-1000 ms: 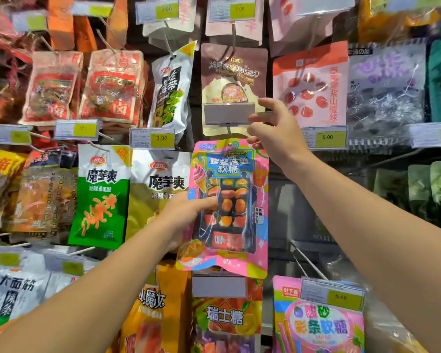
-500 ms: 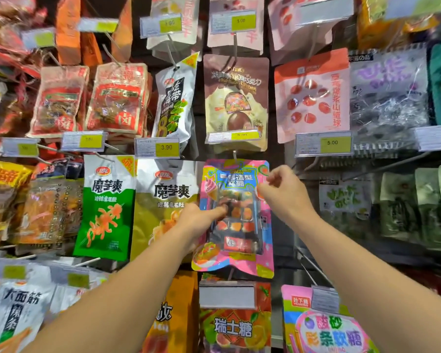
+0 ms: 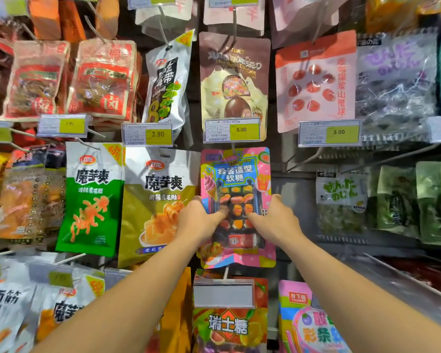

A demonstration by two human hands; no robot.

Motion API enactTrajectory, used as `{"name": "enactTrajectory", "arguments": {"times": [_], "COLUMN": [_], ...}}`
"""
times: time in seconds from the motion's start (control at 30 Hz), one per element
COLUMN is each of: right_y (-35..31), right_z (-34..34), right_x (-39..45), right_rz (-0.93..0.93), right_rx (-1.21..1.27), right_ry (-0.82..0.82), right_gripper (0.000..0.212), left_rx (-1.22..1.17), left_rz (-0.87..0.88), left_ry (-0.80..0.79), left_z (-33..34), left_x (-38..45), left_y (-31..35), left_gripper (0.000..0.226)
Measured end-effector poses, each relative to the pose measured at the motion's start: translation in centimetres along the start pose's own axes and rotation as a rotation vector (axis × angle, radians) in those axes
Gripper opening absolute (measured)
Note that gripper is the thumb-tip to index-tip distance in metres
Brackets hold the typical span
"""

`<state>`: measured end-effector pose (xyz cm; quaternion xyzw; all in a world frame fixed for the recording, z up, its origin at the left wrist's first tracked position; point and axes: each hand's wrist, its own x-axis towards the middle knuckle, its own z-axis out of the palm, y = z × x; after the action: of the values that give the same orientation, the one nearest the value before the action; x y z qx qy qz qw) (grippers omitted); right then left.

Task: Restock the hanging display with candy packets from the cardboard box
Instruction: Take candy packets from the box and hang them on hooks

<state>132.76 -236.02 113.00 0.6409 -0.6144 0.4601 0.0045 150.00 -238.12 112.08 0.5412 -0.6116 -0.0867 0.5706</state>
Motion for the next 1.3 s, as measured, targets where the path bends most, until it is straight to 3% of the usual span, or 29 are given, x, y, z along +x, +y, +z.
{"name": "enactTrajectory", "arguments": {"times": [0.1, 0.4, 0.57, 0.8, 0.9, 1.1, 1.2, 1.3], "right_y": [0.0, -0.9, -2.4, -6.0, -7.5, -10.1, -10.8, -11.0], "right_z": [0.4, 1.1, 0.7, 2.2, 3.4, 5.3, 6.8, 8.4], "right_x": [0.4, -1.2, -4.7, -10.3, -13.8, -21.3, -27.1, -32.9], "right_rz": [0.027, 0.086, 0.009, -0.043, -0.093, -0.173, -0.193, -0.187], "right_rx": [-0.036, -0.042, -0.103, -0.232, -0.294, -0.376, -0.382, -0.374], "right_ry": [0.01, 0.023, 0.121, 0.099, 0.117, 0.041, -0.05, -0.124], "right_gripper": [0.048, 0.067, 0.061, 0.052, 0.054, 0.048, 0.05, 0.05], "left_rx": [0.132, 0.144, 0.088, 0.025, 0.024, 0.0, 0.018, 0.068], "left_rz": [0.028, 0.08, 0.168, 0.227, 0.233, 0.17, 0.116, 0.059], "left_ry": [-0.005, -0.031, -0.084, -0.171, -0.175, -0.211, -0.282, -0.356], "left_z": [0.0, -2.0, -3.7, -7.3, -9.8, -15.1, -18.1, -20.6], "left_x": [0.0, -1.2, -2.8, -6.1, -8.2, -13.5, -18.4, -23.6], "left_y": [-0.1, -0.1, -1.2, -4.1, -6.1, -9.2, -11.8, -14.3], "left_gripper": [0.042, 0.046, 0.053, 0.063, 0.056, 0.048, 0.058, 0.055]}}
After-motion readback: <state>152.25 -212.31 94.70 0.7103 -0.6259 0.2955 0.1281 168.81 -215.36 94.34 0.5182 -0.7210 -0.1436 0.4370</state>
